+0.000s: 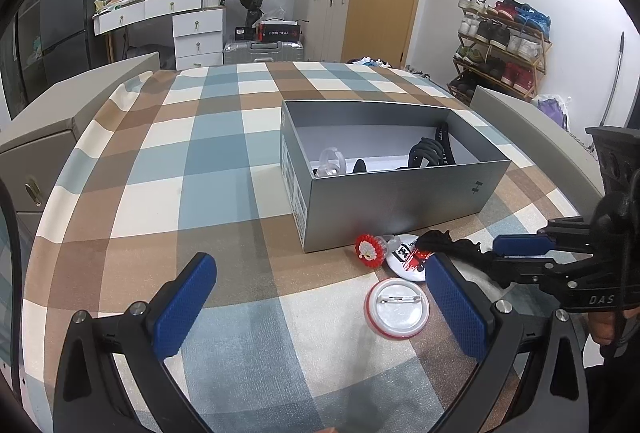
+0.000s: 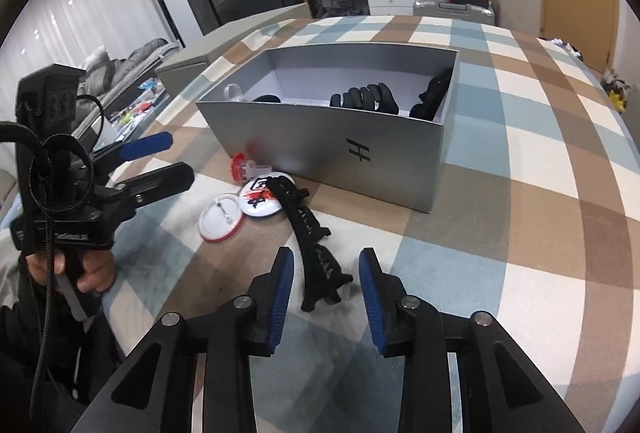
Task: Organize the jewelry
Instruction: 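Close the right gripper around the black hair clip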
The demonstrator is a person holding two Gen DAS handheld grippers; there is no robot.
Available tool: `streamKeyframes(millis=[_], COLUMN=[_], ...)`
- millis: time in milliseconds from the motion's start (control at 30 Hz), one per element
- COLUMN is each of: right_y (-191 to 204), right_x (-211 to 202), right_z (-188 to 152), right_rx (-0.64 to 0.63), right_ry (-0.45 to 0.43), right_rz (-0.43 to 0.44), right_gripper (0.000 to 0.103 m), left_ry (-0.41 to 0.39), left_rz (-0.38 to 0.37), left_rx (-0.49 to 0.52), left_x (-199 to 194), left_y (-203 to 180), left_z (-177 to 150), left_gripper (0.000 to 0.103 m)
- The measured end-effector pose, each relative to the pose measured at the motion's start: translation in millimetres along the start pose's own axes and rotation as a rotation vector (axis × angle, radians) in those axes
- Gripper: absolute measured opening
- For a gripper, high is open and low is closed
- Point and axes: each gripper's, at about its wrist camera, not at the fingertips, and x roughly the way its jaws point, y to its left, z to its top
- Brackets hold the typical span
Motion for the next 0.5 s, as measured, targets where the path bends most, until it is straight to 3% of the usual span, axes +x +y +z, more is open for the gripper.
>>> streamKeyframes(millis=[233, 300, 333, 500], right_y=[11, 13, 14, 13], right_x=[5, 6, 6, 3], right_z=[2, 2, 2, 0], right_rx=[-0.054, -0.064, -0.073, -0.069], right_ry=[-0.009, -0.011, -0.011, -0.02], right_rz=[-0.031, -0.038, -0.044, -0.058], right_gripper=[0.034, 0.03, 0.022, 0.021], left_ry=[0.0, 0.0, 0.0, 0.0], left_rz=[-0.001, 0.0, -0.001, 0.0], left_rx=[0.001, 0.0, 0.0, 0.001], left_x=[0, 0, 0, 0], left_y=[0, 0, 0, 0], left_z=[0, 0, 0, 0], left_gripper=[0.102, 0.102, 0.102, 0.102])
